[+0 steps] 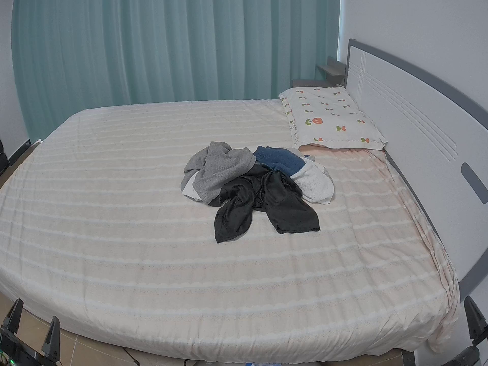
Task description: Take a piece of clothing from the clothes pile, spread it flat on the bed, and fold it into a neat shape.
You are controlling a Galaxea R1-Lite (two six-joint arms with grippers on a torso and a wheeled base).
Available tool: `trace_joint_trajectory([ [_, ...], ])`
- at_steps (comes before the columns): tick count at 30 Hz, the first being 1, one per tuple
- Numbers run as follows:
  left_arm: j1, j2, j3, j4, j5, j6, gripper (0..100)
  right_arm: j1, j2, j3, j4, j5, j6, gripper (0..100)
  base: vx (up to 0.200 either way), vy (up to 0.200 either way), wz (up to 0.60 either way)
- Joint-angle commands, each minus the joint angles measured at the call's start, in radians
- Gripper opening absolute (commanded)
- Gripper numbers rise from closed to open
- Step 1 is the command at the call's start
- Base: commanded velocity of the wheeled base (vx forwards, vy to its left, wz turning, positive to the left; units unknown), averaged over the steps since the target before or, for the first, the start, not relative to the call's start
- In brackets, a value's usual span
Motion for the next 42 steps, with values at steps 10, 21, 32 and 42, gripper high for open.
trace_joint_trajectory([
  [10, 0.0, -0.018, 0.016, 0.0, 0.0, -0.001, 100, 0.216, 1.217, -0.252, -0.349, -0.044, 0.194, 100, 0.0, 0.0, 0.0],
  [21, 0.0, -0.018, 0.016, 0.0, 0.0, -0.001, 100, 0.299, 1.669, -0.615, -0.442, -0.203, 0.41, 100, 0.0, 0.0, 0.0],
  [32, 0.0, -0.018, 0.016, 0.0, 0.0, -0.001, 100, 0.323, 1.901, -0.81, -0.448, -0.233, 0.54, 100, 0.0, 0.0, 0.0],
  [42, 0.0, -0.018, 0.016, 0.0, 0.0, -0.001, 100, 0.306, 2.057, -0.982, -0.444, -0.236, 0.58, 100, 0.0, 0.0, 0.0],
])
